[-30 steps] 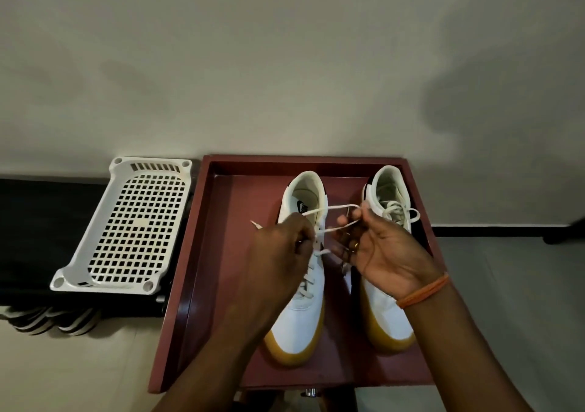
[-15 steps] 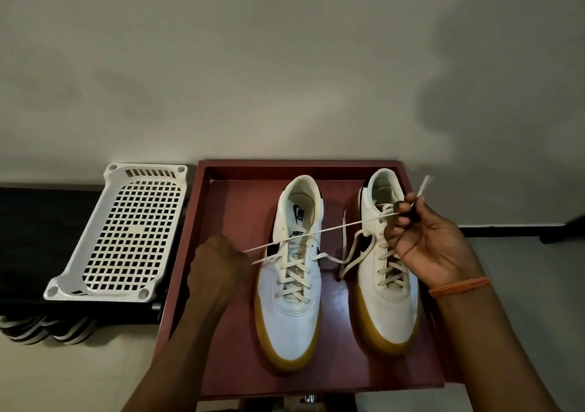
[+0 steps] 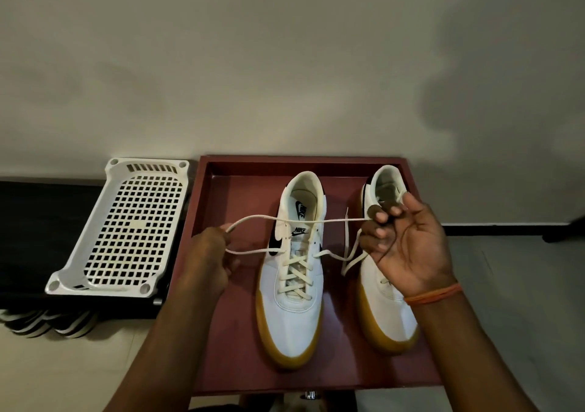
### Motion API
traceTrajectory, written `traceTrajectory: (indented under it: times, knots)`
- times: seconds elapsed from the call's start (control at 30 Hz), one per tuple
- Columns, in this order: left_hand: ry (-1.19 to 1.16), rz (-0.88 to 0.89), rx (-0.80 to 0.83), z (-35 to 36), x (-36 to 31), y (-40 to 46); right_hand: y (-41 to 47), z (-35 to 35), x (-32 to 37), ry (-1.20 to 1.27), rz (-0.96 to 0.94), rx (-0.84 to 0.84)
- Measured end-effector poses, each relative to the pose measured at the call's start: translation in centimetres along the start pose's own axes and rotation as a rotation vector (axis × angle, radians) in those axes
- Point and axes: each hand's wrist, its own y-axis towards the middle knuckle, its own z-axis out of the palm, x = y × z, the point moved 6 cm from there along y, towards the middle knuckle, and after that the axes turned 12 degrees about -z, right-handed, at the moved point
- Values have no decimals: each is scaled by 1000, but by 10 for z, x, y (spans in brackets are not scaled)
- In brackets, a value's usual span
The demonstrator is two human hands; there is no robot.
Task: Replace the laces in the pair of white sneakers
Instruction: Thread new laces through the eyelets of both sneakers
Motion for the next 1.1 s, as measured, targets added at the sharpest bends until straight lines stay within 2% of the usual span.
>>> traceTrajectory:
  times: [0.07,0.13,0.17,0.2,0.23,0.3,0.33,0.4,0.47,0.53,0.63,0.73,0.8,0.9,0.97,1.0,1.03,1.1]
  knots:
    - [138,207,-121,-2,-8,-5,-3,6,-11,-132,24,-3]
    - [385,505,-338,-5,-22,-26,-8,13,-22,-247,41,17]
    - [476,684,-351,3,-29,-42,-11,16,-28,-280,48,42]
    - [509,839,-247,16,-34,-56,-14,20,-34,-297,61,75]
    - [498,894,-43,31,-32,-70,-16,24,-40,-306,81,107]
    - [521,820,346,59,-20,-87,-20,28,-52,-322,133,155]
    - [549,776,460,68,-13,-91,-22,29,-57,-336,155,173]
    - [573,768,571,76,-5,-93,-24,29,-63,-368,180,188]
    - [535,791,611,76,-6,-94,-25,28,-68,-380,193,195]
    - [518,814,585,74,-8,-93,-27,29,-72,-381,215,225]
    - [518,733,581,74,-6,-91,-29,31,-79,-391,261,279]
    - [596,664,648,71,-5,-90,-33,29,-83,-425,299,304]
    - [668,677,666,67,-7,-87,-35,28,-85,-442,332,324]
    - [717,691,647,64,-9,-85,-35,29,-86,-498,336,398]
    - [592,635,617,65,-10,-84,-30,26,-78,-590,271,396]
    - [542,673,547,62,-13,-82,-25,22,-71,-642,223,347]
    - [567,795,401,58,-17,-79,-19,16,-62,-686,170,271]
    - [814,1188,-28,53,-23,-82,-8,1,-40,-723,63,100]
